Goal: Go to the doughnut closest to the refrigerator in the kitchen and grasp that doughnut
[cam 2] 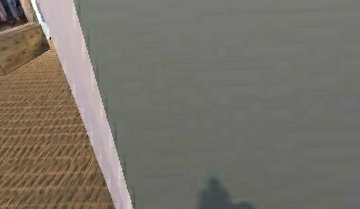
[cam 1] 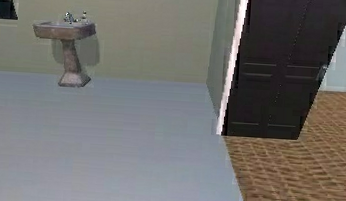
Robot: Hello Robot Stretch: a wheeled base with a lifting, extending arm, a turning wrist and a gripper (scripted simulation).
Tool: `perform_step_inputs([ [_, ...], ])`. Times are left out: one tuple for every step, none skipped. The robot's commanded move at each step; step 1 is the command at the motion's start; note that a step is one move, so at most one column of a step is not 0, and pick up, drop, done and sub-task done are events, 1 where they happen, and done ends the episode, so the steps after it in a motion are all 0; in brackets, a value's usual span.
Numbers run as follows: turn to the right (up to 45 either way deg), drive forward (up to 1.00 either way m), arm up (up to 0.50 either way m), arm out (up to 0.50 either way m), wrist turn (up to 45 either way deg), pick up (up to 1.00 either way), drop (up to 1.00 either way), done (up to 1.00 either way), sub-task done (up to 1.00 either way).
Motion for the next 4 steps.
perform_step_inputs([
  [0.0, 0.4, 0.0, 0.0, 0.0, 0.0, 0.0, 0.0, 0.0],
  [0.0, 0.15, 0.0, 0.0, 0.0, 0.0, 0.0, 0.0, 0.0],
  [45.0, 0.0, 0.0, 0.0, 0.0, 0.0, 0.0, 0.0, 0.0],
  [0.0, 0.45, 0.0, 0.0, 0.0, 0.0, 0.0, 0.0, 0.0],
])
